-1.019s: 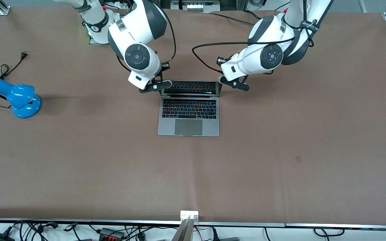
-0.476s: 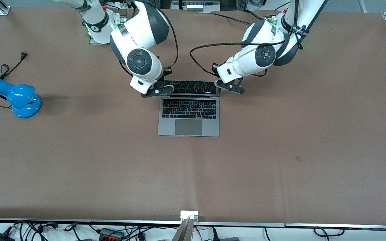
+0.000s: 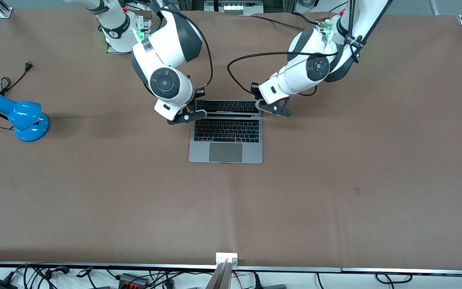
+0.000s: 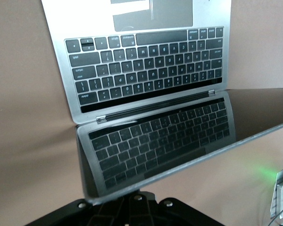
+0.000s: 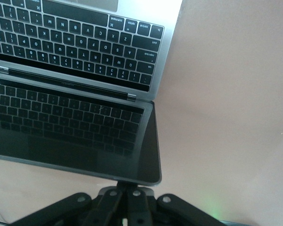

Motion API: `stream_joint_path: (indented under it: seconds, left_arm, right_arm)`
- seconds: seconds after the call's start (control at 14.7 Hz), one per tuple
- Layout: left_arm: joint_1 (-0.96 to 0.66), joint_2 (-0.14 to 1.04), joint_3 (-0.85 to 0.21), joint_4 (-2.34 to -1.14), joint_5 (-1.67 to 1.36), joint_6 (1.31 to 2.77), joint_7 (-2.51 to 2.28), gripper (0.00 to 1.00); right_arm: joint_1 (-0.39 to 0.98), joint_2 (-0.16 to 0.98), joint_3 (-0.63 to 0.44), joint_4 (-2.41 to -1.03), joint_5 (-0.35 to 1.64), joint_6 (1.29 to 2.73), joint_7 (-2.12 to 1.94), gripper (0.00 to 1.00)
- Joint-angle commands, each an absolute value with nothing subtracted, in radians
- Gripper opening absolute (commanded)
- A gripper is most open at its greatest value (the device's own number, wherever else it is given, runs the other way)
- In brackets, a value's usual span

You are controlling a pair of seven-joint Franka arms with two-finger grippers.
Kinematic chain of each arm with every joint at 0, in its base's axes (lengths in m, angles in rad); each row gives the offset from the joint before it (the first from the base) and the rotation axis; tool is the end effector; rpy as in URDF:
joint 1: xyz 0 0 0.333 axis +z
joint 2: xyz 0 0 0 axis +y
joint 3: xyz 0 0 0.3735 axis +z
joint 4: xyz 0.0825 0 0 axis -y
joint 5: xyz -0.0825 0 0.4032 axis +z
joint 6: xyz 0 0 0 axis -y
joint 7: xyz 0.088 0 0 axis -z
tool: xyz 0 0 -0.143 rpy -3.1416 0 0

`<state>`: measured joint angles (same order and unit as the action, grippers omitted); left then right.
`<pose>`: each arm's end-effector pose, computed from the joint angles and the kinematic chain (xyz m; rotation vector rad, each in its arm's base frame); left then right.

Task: Close laptop with both arms from behind
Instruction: 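Push the screen's back with both grippers, tilting it toward the keyboard, then press the screen down with both grippers until the lid lies shut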

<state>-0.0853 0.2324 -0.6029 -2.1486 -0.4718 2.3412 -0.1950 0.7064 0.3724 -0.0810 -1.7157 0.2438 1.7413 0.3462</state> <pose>0.4482 -0.3848 0.3250 2.7052 -0.1966 -0.2984 0.4983 0.4028 0.3618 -3.0484 -0.2998 0.6161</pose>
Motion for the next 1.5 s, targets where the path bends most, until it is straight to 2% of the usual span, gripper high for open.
stream_joint_path:
  seconds: [0.0,0.34,1.02,1.43]
  left_arm:
    - [-0.086,0.264,-0.609,-2.149,-0.494,2.401,-0.178,0.01]
    - [-0.086,0.310,-0.607,-2.138,-0.483,2.528,-0.175,0.01]
    - [-0.069,0.397,-0.586,-2.060,-0.485,2.569,-0.035,0.01]
    - [-0.074,0.469,-0.584,-2.052,-0.483,2.689,-0.014,0.01]
  right_arm:
    - [0.700,0.419,-0.080,-1.654,0.245,1.735,0.339,0.00]
    - [0.667,0.498,-0.080,-1.605,0.247,1.788,0.319,0.00]
    - [0.641,0.531,-0.080,-1.529,0.252,1.795,0.322,0.00]
    - [0.626,0.569,-0.080,-1.490,0.250,1.822,0.319,0.00]
